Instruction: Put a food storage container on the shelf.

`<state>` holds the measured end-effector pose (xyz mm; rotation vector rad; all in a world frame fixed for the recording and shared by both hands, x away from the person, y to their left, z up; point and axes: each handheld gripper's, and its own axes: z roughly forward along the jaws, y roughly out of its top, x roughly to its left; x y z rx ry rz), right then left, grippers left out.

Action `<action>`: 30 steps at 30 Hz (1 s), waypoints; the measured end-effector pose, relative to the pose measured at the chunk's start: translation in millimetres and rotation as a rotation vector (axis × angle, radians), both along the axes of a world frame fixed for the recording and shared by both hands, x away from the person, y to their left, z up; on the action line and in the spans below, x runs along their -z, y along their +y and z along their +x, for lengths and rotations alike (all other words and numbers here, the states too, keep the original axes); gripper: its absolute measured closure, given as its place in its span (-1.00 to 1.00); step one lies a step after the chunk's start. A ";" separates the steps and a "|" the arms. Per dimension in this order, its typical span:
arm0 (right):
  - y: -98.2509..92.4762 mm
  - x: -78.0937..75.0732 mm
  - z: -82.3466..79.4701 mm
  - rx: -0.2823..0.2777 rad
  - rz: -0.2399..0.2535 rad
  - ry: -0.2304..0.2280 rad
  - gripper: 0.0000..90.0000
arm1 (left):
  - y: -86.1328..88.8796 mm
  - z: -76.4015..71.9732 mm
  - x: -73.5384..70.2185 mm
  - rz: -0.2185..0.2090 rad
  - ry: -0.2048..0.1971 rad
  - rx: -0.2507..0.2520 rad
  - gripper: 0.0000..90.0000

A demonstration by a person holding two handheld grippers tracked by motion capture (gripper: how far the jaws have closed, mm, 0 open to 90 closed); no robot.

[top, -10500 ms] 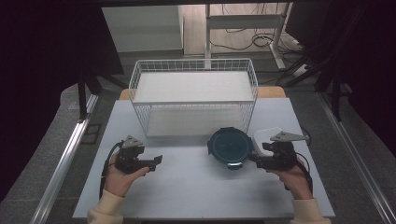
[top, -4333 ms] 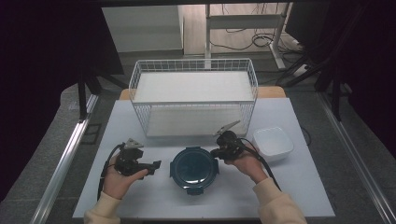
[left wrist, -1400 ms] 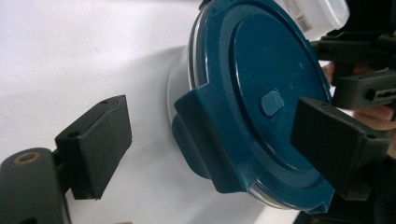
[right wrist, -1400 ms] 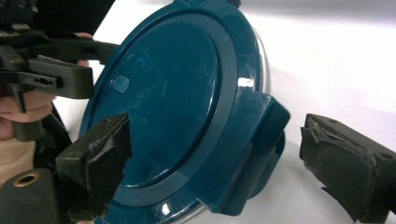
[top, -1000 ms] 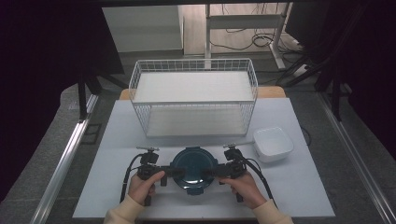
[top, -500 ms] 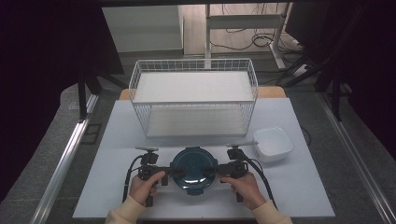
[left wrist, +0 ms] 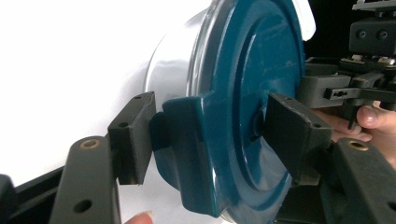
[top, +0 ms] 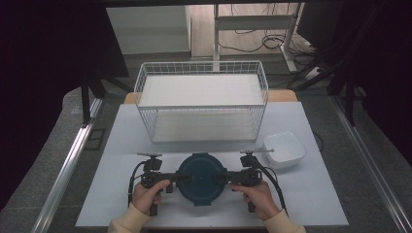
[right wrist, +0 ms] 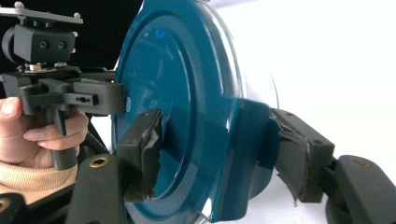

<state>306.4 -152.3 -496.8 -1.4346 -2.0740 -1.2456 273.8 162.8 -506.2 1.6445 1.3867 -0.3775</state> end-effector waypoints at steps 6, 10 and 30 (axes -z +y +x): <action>-1.3 -2.3 -0.8 -0.012 0.003 -0.016 -0.12 | -0.4 -1.8 -3.3 0.010 -0.017 0.003 -0.17; -1.7 -6.6 -1.4 -0.015 -0.006 -0.051 -0.10 | -1.5 -3.2 -7.0 0.014 -0.031 0.004 -0.16; -2.4 -20.4 -3.5 -0.030 -0.012 -0.110 -0.10 | -0.8 -6.5 -17.8 0.000 -0.069 0.004 -0.14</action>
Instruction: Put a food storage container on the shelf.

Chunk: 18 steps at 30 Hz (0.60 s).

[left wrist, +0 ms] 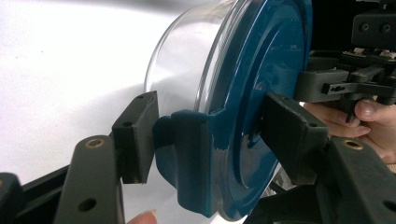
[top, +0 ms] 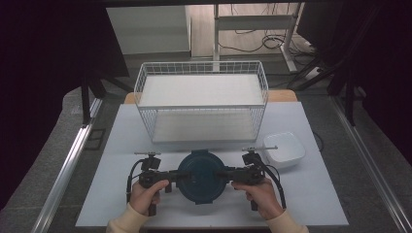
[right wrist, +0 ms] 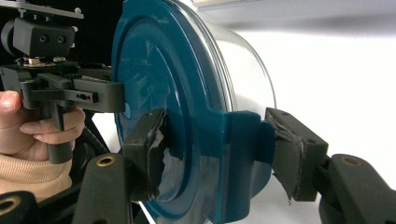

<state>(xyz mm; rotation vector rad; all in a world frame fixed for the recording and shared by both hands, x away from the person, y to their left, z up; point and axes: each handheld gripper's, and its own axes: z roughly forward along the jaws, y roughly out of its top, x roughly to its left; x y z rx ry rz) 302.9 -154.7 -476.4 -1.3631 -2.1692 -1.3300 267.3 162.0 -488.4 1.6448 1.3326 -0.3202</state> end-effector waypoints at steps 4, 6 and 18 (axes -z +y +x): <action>-0.1 -2.5 -0.6 -0.001 0.000 -0.006 -0.10 | 0.1 -0.4 -1.7 -0.001 -0.006 0.004 -0.14; -0.2 -3.4 -0.7 -0.002 0.000 -0.009 -0.10 | -0.1 -0.6 -2.7 0.000 -0.008 0.004 -0.14; -1.1 -10.6 0.5 -0.010 0.002 -0.024 -0.10 | -0.7 -0.6 -10.6 0.005 -0.027 0.006 -0.13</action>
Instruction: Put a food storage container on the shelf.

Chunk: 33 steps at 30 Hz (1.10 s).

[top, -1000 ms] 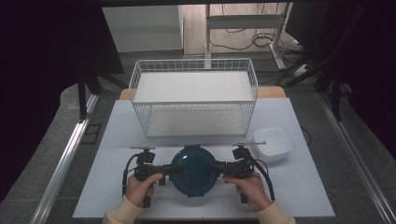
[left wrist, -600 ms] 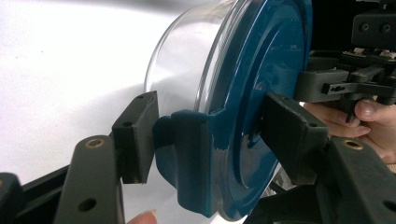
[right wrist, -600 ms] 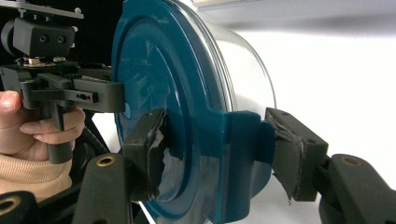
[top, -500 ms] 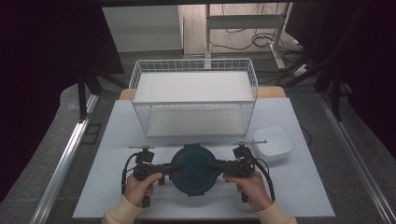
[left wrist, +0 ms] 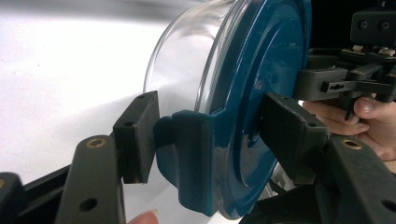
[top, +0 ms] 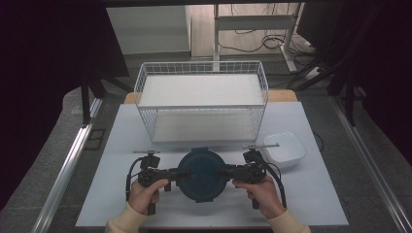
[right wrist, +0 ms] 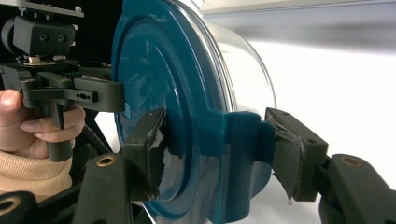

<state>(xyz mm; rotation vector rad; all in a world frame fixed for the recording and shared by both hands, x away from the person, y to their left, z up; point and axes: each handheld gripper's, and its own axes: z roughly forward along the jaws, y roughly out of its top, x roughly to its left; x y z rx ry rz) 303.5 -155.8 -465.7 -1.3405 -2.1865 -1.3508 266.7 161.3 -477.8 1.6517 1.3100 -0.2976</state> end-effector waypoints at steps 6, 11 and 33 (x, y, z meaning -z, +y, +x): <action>-0.5 -3.5 3.5 0.000 0.003 -0.002 -0.10 | -0.3 4.6 -5.1 0.005 -0.007 0.001 -0.13; -0.5 -11.2 9.3 0.003 0.007 -0.020 -0.10 | -0.1 11.7 -13.5 0.007 -0.024 0.003 -0.13; 5.6 -48.9 36.3 0.015 -0.009 -0.052 -0.10 | 5.7 40.5 -42.2 -0.010 -0.037 0.020 -0.13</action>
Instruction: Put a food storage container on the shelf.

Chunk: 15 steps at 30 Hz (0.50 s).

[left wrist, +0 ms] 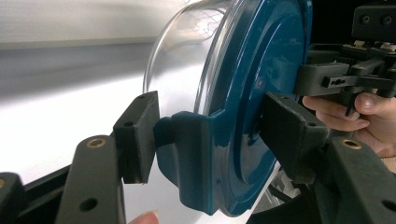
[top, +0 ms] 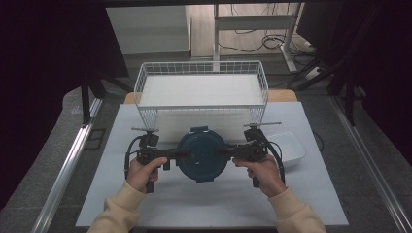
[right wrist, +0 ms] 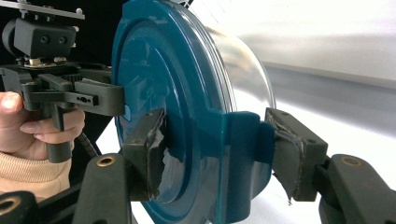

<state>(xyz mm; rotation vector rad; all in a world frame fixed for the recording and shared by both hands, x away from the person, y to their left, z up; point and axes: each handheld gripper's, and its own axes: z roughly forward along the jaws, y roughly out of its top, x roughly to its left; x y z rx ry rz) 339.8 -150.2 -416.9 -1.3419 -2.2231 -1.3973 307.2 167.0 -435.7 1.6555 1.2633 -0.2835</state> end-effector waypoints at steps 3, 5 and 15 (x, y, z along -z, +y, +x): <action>-0.2 -3.1 0.4 0.001 0.003 0.001 -0.10 | -0.2 0.6 -5.9 0.004 -0.008 -0.001 -0.13; -0.6 -8.6 1.6 0.002 0.005 -0.002 -0.10 | -0.4 1.9 -11.3 0.002 -0.009 0.001 -0.13; -0.9 -26.9 6.5 0.003 0.009 -0.018 -0.10 | -0.6 7.2 -28.6 0.010 -0.023 0.005 -0.13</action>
